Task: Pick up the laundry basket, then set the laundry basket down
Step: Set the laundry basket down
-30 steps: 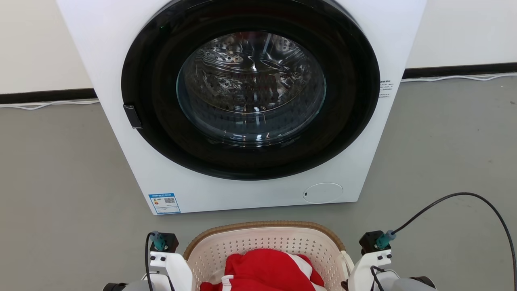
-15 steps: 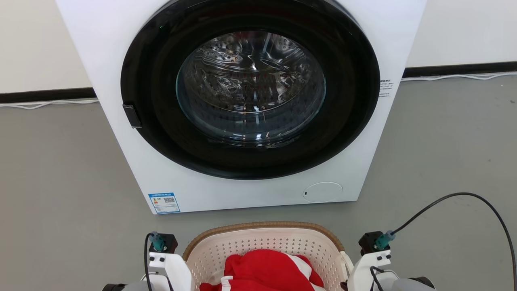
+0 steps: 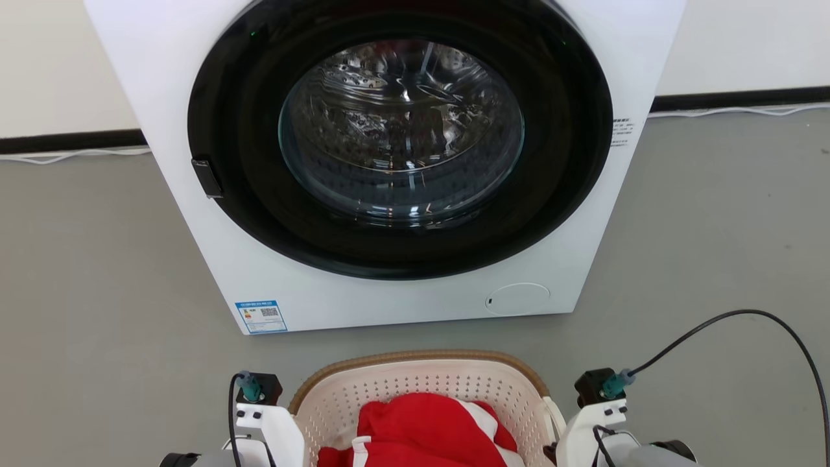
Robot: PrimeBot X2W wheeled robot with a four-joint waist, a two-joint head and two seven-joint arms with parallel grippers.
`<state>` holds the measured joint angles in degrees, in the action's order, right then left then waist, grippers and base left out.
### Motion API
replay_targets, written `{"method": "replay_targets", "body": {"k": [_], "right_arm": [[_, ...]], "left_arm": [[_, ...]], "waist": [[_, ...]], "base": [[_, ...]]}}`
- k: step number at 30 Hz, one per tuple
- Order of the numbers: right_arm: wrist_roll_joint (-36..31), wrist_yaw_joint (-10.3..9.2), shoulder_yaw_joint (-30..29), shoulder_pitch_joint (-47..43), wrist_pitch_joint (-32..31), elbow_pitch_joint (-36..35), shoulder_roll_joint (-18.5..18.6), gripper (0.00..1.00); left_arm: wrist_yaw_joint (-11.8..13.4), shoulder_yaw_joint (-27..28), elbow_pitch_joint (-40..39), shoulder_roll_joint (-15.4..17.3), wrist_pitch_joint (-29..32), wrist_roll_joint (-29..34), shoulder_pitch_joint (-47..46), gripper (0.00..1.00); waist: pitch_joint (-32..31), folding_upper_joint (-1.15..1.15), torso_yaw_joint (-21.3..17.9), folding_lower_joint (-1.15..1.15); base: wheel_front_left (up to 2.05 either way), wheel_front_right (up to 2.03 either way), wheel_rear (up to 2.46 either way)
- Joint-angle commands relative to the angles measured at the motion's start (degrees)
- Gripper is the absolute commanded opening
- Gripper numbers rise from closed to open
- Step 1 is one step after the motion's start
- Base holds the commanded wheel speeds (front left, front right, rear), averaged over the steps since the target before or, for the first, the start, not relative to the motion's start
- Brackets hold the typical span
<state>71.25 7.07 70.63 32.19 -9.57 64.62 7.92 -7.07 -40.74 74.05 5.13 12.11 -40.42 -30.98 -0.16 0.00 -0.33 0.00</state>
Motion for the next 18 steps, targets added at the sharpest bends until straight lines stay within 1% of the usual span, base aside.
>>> {"method": "replay_targets", "body": {"k": [1,10,18], "right_arm": [[0.18,0.42,0.34,2.16,1.22,-1.07,-0.03,0.00],[-0.31,0.42,0.64,4.46,6.71,-1.75,0.81,0.00],[-1.93,0.42,1.13,7.17,12.75,-1.33,1.74,0.00]], "left_arm": [[-0.42,1.02,-0.81,1.35,-1.00,-0.39,-2.98,0.00],[0.93,0.56,-0.70,1.92,-3.72,0.13,-5.64,0.00],[2.59,0.23,-0.67,1.99,-6.73,0.67,-9.16,0.00]], "waist": [[0.35,0.00,-0.04,0.00],[4.94,0.00,-0.29,0.00],[12.18,0.00,-0.45,0.00]], "base": [[0.00,0.00,0.00],[0.00,0.00,0.00],[0.00,0.00,0.00]]}}
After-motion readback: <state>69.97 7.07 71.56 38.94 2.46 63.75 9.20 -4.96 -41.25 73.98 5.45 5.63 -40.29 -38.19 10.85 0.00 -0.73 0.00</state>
